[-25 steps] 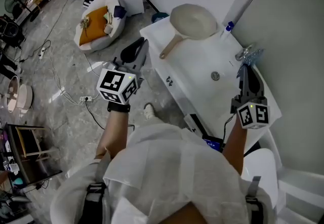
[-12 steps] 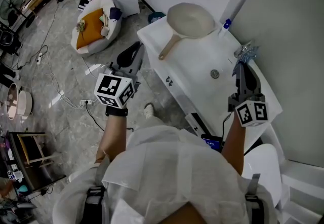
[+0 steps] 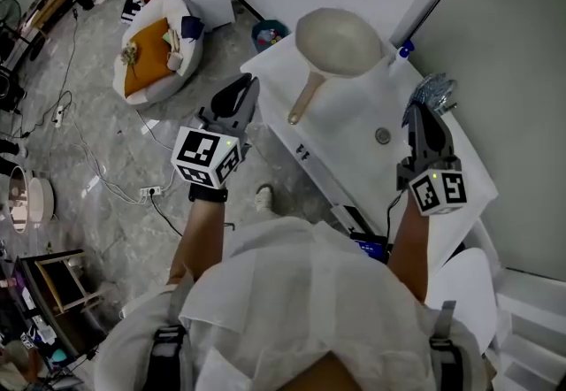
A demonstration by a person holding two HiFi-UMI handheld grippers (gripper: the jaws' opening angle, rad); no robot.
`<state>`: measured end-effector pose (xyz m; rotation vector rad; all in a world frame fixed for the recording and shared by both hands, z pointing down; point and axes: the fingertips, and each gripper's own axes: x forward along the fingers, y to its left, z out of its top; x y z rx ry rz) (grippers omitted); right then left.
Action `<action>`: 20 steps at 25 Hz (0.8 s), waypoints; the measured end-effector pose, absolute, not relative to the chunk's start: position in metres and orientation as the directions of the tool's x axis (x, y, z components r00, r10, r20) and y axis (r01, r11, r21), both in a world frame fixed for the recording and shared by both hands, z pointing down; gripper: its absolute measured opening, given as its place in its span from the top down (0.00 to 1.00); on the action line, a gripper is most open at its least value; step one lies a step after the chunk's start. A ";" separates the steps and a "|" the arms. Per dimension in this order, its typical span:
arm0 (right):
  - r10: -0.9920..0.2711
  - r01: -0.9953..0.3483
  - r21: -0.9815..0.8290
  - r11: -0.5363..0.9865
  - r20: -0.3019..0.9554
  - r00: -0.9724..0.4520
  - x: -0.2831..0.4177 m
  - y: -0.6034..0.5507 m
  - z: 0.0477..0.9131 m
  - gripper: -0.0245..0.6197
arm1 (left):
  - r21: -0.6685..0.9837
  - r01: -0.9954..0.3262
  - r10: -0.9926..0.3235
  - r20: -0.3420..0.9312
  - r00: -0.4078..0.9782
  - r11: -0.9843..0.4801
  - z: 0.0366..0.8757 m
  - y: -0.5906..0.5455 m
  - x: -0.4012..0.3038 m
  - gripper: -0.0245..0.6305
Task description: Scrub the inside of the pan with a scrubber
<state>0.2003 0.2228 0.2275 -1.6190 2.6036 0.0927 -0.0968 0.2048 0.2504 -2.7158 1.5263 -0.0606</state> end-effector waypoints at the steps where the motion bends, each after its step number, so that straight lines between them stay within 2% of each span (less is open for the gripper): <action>1: -0.894 -0.898 0.014 0.440 -0.091 -0.439 0.194 0.215 0.228 0.93 | -0.046 -0.844 -0.845 0.027 0.534 -0.535 0.252 0.196 -0.099 0.88; 11: -0.901 -0.901 0.044 0.431 -0.025 -0.432 0.124 0.148 0.248 0.93 | -0.050 -0.731 -0.732 0.109 0.673 -0.680 0.282 0.121 -0.112 0.88; 15: -0.896 -0.895 0.044 0.443 0.024 -0.443 0.110 0.126 0.267 0.93 | -0.001 -0.693 -0.681 0.187 0.708 -0.721 0.314 0.105 -0.095 0.88; 20: -0.876 -0.875 0.043 0.482 0.065 -0.479 0.105 0.084 0.287 0.93 | 0.055 -0.651 -0.601 0.333 0.726 -0.757 0.363 0.081 -0.046 0.81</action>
